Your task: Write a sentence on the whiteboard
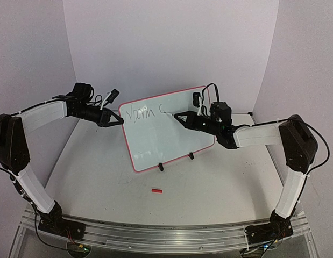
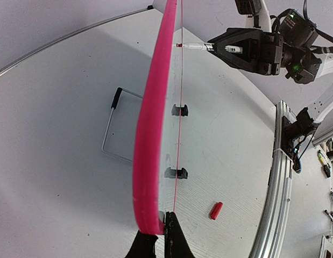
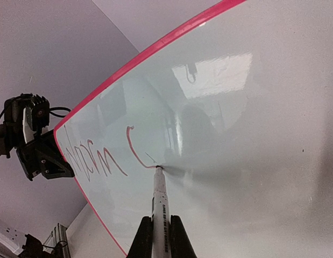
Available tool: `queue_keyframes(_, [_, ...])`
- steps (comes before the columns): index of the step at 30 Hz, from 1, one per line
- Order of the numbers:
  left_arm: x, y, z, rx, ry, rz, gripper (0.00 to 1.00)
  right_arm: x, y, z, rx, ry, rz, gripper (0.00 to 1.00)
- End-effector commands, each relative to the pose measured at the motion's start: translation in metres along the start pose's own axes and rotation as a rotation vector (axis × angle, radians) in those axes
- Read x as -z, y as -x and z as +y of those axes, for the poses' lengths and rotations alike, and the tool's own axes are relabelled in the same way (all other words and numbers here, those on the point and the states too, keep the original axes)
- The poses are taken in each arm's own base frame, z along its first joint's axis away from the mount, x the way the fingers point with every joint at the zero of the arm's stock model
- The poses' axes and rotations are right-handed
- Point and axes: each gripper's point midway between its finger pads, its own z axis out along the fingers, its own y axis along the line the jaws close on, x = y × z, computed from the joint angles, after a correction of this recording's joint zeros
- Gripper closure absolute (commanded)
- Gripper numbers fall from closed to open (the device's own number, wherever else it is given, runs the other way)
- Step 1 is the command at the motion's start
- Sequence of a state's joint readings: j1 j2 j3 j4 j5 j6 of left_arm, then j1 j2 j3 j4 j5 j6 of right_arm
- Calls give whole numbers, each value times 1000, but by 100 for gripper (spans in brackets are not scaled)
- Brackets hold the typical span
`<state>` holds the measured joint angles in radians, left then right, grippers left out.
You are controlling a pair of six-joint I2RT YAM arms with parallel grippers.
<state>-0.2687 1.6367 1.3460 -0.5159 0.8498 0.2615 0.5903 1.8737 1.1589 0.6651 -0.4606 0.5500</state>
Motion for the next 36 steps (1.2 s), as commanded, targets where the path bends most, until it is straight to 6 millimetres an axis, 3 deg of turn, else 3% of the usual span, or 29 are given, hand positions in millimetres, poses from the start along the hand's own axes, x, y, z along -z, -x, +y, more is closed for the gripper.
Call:
queue_keyframes(1, [-6,-7,-2,-79,26,42,100,7,10,-8,10,-61,-37,100])
queue_keyframes(13, [-6,-7,-2,-81,25,41,100,8,-9,-11,1,-46,29,100])
queue_keyframes(36, [-7,-7,-2,-79,25,42,100,-6,-7,8,15,20,41,100])
